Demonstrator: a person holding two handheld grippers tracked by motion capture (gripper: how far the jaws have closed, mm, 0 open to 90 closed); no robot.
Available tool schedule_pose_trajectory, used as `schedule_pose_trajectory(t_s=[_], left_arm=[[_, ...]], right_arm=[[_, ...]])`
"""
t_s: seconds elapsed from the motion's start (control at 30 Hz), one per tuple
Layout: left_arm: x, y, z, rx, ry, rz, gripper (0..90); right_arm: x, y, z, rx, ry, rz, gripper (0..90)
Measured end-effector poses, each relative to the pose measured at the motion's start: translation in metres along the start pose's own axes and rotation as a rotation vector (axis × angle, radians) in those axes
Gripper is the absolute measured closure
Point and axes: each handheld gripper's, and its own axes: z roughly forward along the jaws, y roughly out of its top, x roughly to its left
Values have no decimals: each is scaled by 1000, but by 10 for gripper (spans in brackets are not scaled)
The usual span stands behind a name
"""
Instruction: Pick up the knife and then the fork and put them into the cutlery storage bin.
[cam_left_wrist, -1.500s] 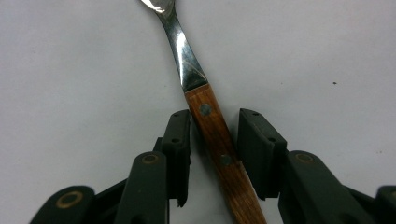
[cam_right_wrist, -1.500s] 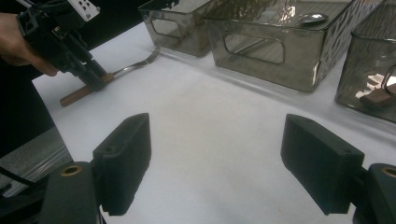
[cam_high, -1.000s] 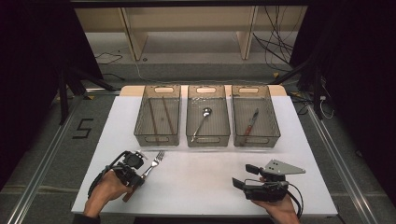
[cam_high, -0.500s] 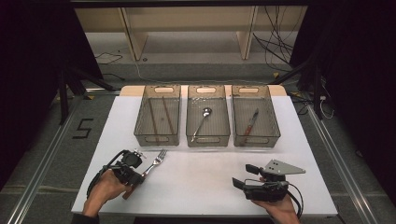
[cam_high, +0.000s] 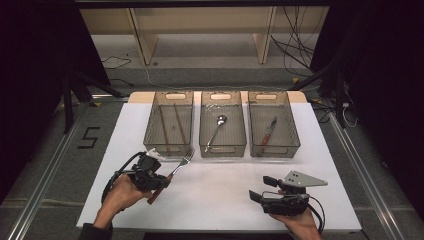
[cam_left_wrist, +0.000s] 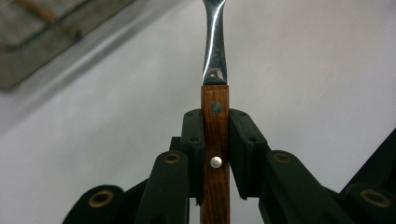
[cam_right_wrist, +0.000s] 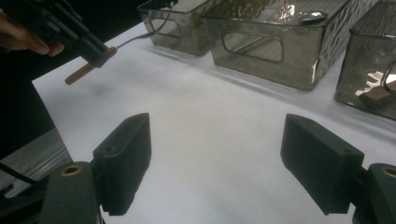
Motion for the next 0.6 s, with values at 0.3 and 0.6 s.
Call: schedule_pose_trajectory(t_s=[0.3, 0.6], left_arm=[[-17, 49, 7, -126, -61, 35, 761], [-26, 89, 13, -217, -102, 44, 761]], right_arm=[[-1, 0, -2, -8, -3, 2, 253], [1, 1, -1, -2, -2, 2, 253]])
